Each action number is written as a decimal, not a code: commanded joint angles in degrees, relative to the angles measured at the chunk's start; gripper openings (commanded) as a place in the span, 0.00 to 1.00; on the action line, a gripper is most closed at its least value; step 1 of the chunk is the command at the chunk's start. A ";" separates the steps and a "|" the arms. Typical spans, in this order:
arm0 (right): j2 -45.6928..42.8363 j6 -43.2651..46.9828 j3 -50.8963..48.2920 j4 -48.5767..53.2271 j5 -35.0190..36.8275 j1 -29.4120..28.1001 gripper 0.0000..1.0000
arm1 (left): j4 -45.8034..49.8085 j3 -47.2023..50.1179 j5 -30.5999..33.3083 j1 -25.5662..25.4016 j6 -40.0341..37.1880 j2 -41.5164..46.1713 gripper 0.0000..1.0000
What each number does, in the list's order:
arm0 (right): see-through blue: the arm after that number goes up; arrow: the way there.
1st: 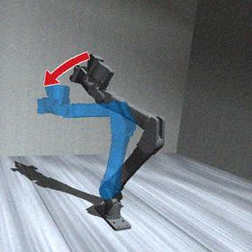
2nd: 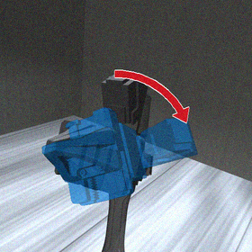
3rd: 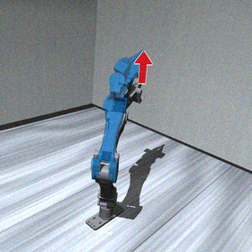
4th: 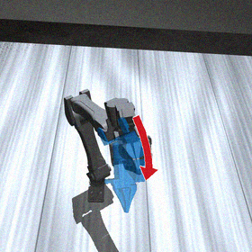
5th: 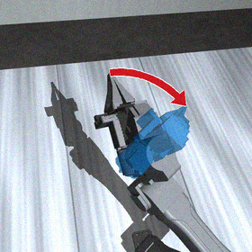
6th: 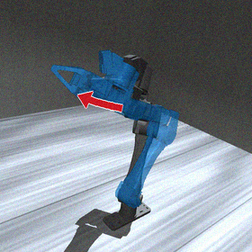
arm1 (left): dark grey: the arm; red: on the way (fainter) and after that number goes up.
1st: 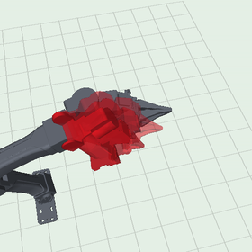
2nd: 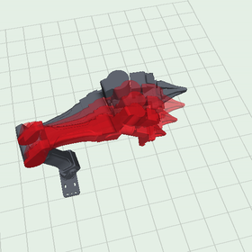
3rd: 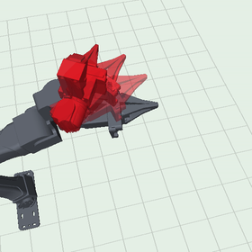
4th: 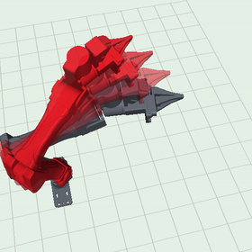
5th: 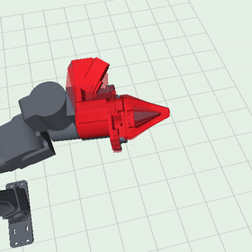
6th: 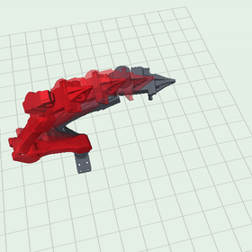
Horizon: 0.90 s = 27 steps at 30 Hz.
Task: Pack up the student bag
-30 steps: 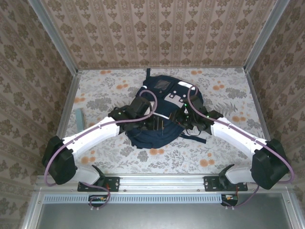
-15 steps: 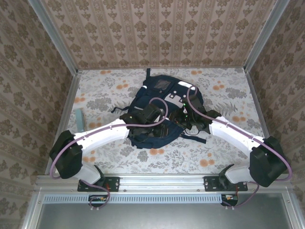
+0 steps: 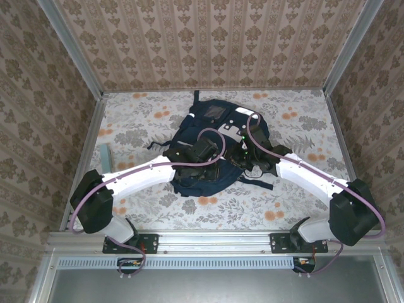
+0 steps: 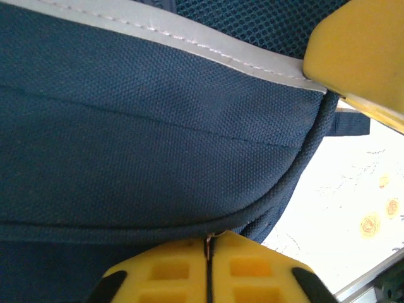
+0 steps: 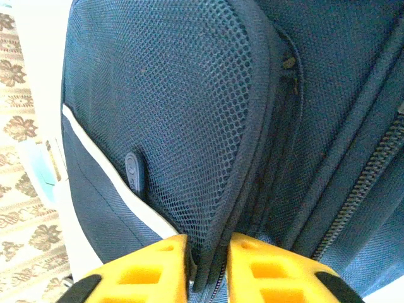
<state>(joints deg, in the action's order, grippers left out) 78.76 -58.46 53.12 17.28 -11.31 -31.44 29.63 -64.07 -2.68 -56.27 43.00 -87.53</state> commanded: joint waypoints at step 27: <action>-11.94 -2.78 -3.20 7.85 7.51 5.34 0.64 | -9.34 0.10 -8.45 4.14 -13.16 3.53 0.00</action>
<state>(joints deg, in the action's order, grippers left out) 68.07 -53.84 53.60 22.94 -4.01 -26.04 24.60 -62.74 -5.76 -50.70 32.01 -85.10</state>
